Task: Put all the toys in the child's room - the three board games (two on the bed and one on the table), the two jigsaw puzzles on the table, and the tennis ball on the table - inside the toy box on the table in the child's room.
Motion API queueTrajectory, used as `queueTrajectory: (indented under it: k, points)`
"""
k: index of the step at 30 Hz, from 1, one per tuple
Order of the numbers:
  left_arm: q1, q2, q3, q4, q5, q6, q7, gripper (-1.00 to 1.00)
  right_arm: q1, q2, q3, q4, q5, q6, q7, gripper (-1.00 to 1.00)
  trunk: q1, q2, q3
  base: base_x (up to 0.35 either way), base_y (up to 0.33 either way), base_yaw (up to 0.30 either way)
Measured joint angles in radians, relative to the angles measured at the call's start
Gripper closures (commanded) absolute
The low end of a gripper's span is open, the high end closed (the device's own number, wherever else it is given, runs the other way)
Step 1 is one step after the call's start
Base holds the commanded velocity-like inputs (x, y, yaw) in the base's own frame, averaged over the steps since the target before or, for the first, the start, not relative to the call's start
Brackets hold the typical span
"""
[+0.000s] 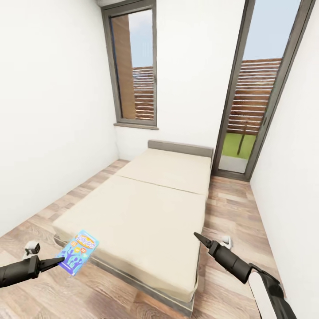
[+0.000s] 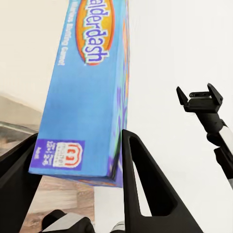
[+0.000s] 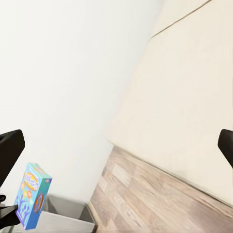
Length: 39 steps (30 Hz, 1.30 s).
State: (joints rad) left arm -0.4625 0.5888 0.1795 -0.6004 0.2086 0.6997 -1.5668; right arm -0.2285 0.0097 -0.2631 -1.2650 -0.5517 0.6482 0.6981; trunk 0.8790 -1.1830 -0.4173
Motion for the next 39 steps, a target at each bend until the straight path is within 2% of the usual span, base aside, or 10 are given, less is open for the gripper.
queueTrajectory:
  k: [4, 10, 16, 24, 27, 30, 36, 39]
  points:
    - [0.0, 0.0, 0.0, 0.0, 0.0, 0.0, 0.0, 1.0, 0.0, 0.0, 0.003, 0.001, -0.001, 0.0, -0.002, -1.0, 0.0, 0.0, 0.0, 0.171, 0.212, 0.288]
    - [0.0, 0.0, 0.001, 0.0, 0.0, 0.0, 0.0, 1.0, 0.0, 0.0, 0.029, 0.002, 0.001, -0.001, -0.003, -1.0, 0.0, 0.0, 0.0, 0.192, 0.232, 0.273]
    - [0.0, 0.0, 0.001, 0.0, 0.0, 0.0, 0.0, 1.0, 0.0, -0.001, 0.034, 0.0, 0.001, -0.002, 0.0, -1.0, 0.0, 0.0, 0.0, 0.171, 0.241, 0.079]
    - [0.0, 0.0, 0.001, 0.001, 0.0, 0.003, 0.0, 1.0, 0.0, 0.0, 0.038, -0.004, 0.002, -0.002, -0.003, -1.0, 0.0, 0.0, 0.0, -0.019, 0.163, 0.077]
    - [0.0, 0.0, 0.001, 0.001, 0.0, 0.028, 0.0, 1.0, 0.0, 0.0, 0.038, -0.005, 0.002, -0.001, -0.003, -1.0, 0.0, 0.0, 0.001, -0.007, 0.02, 0.252]
    - [0.0, 0.0, 0.001, 0.001, 0.001, 0.047, 0.0, 1.0, 0.0, 0.0, 0.041, -0.005, 0.002, 0.0, -0.004, -1.0, -0.011, 0.02, 0.01, -0.002, 0.007, 0.274]
    - [0.0, 0.0, 0.001, 0.001, 0.001, 0.056, 0.0, 1.0, 0.0, 0.0, 0.102, -0.004, 0.003, -0.003, -0.006, -1.0, -0.034, 0.062, 0.029, 0.0, 0.001, 0.285]
    - [-0.001, 0.001, 0.001, 0.001, 0.001, 0.057, 0.0, 1.0, -0.001, 0.0, 0.112, -0.004, 0.003, -0.003, -0.016, -1.0, -0.046, 0.084, 0.038, 0.0, 0.0, 0.287]
